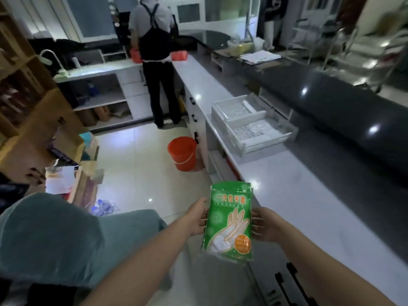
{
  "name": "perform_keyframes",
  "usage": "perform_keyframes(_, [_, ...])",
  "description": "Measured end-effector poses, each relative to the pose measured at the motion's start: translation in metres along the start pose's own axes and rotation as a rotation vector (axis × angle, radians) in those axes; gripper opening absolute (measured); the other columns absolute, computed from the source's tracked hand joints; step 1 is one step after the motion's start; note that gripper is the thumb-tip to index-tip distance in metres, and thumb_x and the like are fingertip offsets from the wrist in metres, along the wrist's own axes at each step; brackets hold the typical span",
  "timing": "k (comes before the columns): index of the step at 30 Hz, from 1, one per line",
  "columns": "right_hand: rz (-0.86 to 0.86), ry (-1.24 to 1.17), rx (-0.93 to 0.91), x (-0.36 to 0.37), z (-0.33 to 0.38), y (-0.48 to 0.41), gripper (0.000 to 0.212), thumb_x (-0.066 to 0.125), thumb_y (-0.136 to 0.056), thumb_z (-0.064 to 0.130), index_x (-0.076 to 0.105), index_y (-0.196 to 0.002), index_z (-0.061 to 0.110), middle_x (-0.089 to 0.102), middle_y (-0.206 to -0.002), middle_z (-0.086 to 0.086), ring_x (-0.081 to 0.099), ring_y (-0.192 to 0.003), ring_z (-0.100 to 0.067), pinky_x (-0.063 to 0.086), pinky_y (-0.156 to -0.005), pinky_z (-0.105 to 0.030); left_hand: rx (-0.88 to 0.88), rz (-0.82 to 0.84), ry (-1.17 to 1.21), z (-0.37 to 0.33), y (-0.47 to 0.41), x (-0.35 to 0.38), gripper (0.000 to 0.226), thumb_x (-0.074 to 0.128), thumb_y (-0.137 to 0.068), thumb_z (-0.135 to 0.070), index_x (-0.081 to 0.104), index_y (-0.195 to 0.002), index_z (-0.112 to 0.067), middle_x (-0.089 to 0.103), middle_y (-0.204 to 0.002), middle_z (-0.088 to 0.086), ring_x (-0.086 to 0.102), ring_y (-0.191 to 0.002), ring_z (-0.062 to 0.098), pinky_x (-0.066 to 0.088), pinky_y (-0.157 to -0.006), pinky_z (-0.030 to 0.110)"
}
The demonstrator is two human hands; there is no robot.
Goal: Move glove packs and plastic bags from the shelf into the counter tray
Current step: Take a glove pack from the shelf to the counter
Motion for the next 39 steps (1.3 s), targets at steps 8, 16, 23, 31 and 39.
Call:
perform_keyframes(8, [-0.14,-0.209,-0.063,-0.064,0.081,-0.042,0.013,0.049,-0.092,0.022,0.056,-0.088,0.012,0.065,-0.095,-0.015,0.061,-0.089,-0.028,0.049,-0.092,-0.042,0.0,0.175,-0.247,-0.101,-0.079,0.088,0.045,0.039,-0.096,-0.052,0.06,-0.084,-0.015,0.06,-0.081,0.005,0.055,-0.077,0.019,0.043,-0.069,0.026])
perform_keyframes(16, [-0.198,-0.383,-0.063,-0.117,0.15,-0.086,0.011,0.051,-0.091,0.017,0.056,-0.087,0.008,0.063,-0.09,-0.016,0.059,-0.086,-0.028,0.052,-0.079,-0.039,0.026,0.215,-0.383,-0.177,-0.167,0.172,0.054,0.043,-0.097,-0.052,0.061,-0.114,-0.005,0.068,-0.106,0.014,0.062,-0.097,0.026,0.047,-0.082,0.034])
perform_keyframes(23, [-0.305,-0.565,-0.055,-0.134,0.175,-0.12,0.013,0.053,-0.091,0.02,0.056,-0.082,0.011,0.062,-0.087,-0.014,0.058,-0.083,-0.027,0.05,-0.077,-0.037,-0.01,0.28,-0.539,-0.218,-0.218,0.224,0.055,0.04,-0.099,-0.054,0.055,-0.125,-0.008,0.065,-0.117,0.015,0.06,-0.106,0.03,0.047,-0.085,0.037])
perform_keyframes(31, [-0.441,-0.714,-0.039,-0.141,0.202,-0.151,0.013,0.056,-0.09,0.022,0.057,-0.086,0.01,0.061,-0.086,-0.013,0.058,-0.076,-0.026,0.051,-0.068,-0.032,-0.021,0.396,-0.736,-0.257,-0.286,0.272,0.054,0.032,-0.102,-0.051,0.052,-0.131,-0.009,0.062,-0.121,0.017,0.058,-0.109,0.03,0.044,-0.089,0.038])
perform_keyframes(39, [-0.518,-0.779,-0.044,-0.132,0.228,-0.182,0.021,0.055,-0.094,0.021,0.055,-0.076,0.011,0.056,-0.075,-0.009,0.052,-0.063,-0.022,0.046,-0.059,-0.03,0.054,0.519,-0.964,-0.282,-0.31,0.301,0.048,0.024,-0.109,-0.041,0.063,-0.101,-0.015,0.067,-0.087,0.005,0.065,-0.073,0.011,0.053,-0.055,0.017])
Point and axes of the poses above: each hand's wrist, its own y-axis away from the middle knuckle, its own x-axis out of the palm, z = x × y, the point moved 2 cm from there along -y, towards the middle knuckle
